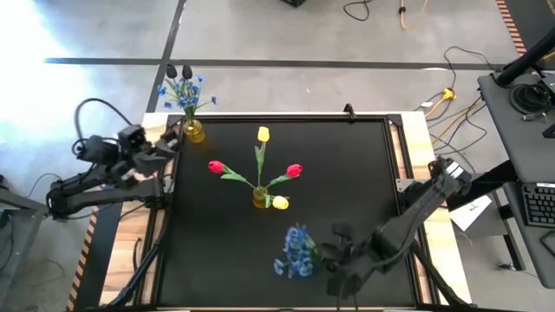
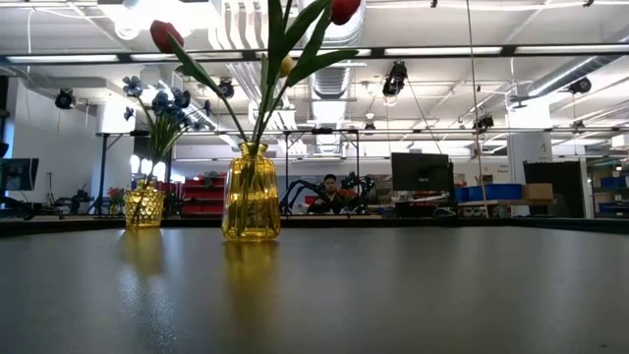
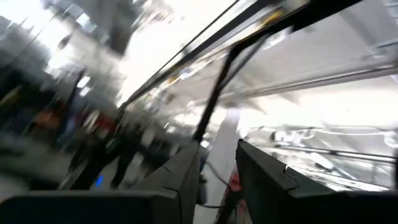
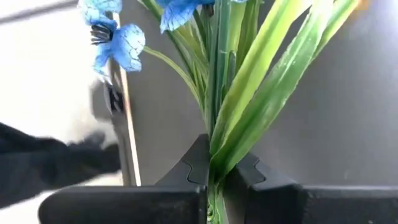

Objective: Sort flowers into vase by color
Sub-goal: Put the blue flowers into the top vase

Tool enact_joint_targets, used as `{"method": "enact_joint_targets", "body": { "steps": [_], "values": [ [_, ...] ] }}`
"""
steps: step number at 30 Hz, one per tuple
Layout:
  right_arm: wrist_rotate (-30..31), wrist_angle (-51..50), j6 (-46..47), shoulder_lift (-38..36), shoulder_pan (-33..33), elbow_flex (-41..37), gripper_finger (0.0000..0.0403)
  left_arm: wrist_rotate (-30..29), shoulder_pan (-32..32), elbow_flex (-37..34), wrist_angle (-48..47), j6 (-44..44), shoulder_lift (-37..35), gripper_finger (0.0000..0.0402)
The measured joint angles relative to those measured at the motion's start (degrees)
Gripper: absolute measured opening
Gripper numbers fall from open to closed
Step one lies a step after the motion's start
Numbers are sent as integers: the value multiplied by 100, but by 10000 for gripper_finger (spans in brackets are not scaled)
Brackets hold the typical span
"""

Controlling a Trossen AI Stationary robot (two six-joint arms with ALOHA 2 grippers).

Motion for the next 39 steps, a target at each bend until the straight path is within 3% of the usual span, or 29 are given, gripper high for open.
{"method": "enact_joint_targets", "body": {
  "steps": [3,12,16,21,28,35,39],
  "values": [
    [-2,16,-577,-138,-324,429,14,-137,-195,224,413,183,224,103],
    [-5,140,-1642,-93,-1002,1662,13,-298,-1029,1344,135,1219,1537,147],
    [-3,5,-1713,-93,-1183,2000,13,-421,-1382,2060,-747,1451,2276,174],
    [40,33,-1906,-95,-1295,2306,13,-929,-2163,3180,-2001,2409,3340,189],
    [30,-5,-1801,-113,-1353,2370,13,-2820,-2853,5048,-5027,3394,4665,190],
    [30,-6,-1793,-104,-1464,2370,13,-2203,-2918,6016,-5391,3421,5638,191],
    [116,-6,-1605,-104,-1466,2370,13,-2196,-2970,6274,-5696,3562,6049,209]
  ]
}}
